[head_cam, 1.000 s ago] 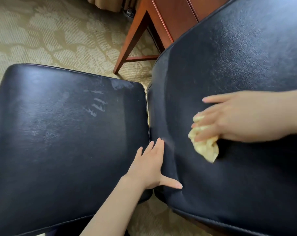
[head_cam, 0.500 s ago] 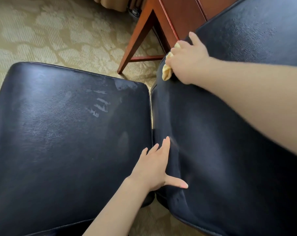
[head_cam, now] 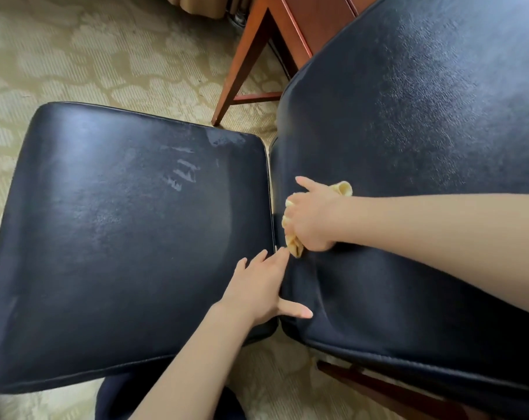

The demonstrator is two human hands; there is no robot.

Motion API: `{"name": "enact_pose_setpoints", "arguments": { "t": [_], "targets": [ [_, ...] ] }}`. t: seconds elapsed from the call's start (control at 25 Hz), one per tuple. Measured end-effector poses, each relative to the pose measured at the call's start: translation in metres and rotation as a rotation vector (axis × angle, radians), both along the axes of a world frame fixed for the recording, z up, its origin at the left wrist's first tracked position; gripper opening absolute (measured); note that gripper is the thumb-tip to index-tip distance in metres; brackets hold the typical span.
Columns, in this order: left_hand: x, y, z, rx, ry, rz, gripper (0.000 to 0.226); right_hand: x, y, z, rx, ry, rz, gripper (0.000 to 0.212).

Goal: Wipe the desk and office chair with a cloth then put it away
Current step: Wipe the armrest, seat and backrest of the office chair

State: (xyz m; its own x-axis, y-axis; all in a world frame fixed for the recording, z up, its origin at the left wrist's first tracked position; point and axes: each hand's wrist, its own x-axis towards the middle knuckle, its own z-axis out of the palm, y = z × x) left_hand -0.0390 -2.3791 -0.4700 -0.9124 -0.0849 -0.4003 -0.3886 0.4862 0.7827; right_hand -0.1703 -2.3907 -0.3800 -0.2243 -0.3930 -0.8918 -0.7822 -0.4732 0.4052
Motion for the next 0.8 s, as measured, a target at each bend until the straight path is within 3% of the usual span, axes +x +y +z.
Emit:
{"name": "enact_pose_setpoints", "arguments": {
  "t": [0.16, 0.48, 0.56, 0.68, 0.8],
  "targets": [
    [0.021, 0.009, -0.003, 0.004, -0.073, 0.010, 0.118, 0.032, 0.047, 0.020, 0.052, -0.144, -0.015, 0.045],
    [0.059, 0.018, 0.022, 0.066, -0.007, 0.129, 0.113, 0.054, 0.107, 0.094, 0.000, -0.436, -0.092, 0.030],
    [0.061, 0.015, 0.028, 0.057, 0.015, 0.145, 0.110, 0.039, 0.096, 0.106, -0.070, -0.368, -0.057, 0.032],
    [0.063, 0.008, 0.032, 0.042, 0.036, 0.167, 0.108, 0.013, 0.062, 0.106, -0.162, -0.111, 0.017, 0.039],
    [0.062, 0.002, 0.035, 0.048, 0.046, 0.170, 0.108, 0.003, 0.029, 0.083, -0.281, 0.087, -0.044, 0.041]
  ]
}}
